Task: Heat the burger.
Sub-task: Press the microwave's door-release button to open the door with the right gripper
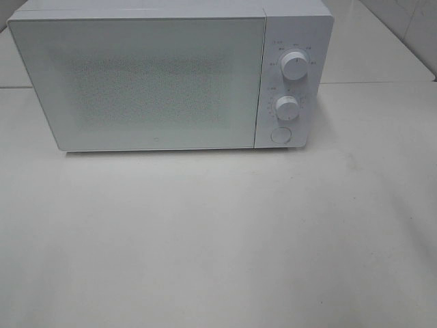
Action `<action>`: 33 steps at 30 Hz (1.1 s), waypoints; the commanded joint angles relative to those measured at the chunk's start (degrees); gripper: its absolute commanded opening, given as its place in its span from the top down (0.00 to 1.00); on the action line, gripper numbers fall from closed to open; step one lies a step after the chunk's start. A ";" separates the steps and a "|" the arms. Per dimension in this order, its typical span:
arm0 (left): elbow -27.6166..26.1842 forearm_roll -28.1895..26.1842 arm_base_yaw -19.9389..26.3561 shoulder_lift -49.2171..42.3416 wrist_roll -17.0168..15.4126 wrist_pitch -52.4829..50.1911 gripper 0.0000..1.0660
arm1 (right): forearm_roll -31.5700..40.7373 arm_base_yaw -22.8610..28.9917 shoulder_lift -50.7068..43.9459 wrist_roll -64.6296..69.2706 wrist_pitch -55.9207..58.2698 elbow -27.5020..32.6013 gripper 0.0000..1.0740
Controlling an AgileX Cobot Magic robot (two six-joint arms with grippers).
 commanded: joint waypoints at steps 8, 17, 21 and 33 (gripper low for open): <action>0.17 -0.23 0.00 -0.86 0.00 0.11 0.08 | 0.00 -0.40 13.18 -0.29 -16.79 0.00 0.31; 0.17 -0.23 0.00 -0.86 0.00 0.11 0.08 | 0.00 -0.40 22.06 -0.40 -33.00 1.49 0.31; 0.17 -0.23 0.00 -0.86 0.00 0.11 0.08 | 0.00 -0.40 26.53 -2.58 -47.67 5.33 0.31; 0.17 -0.23 0.00 -0.86 0.00 0.11 0.08 | 3.67 -0.29 36.84 -4.24 -70.13 12.03 0.31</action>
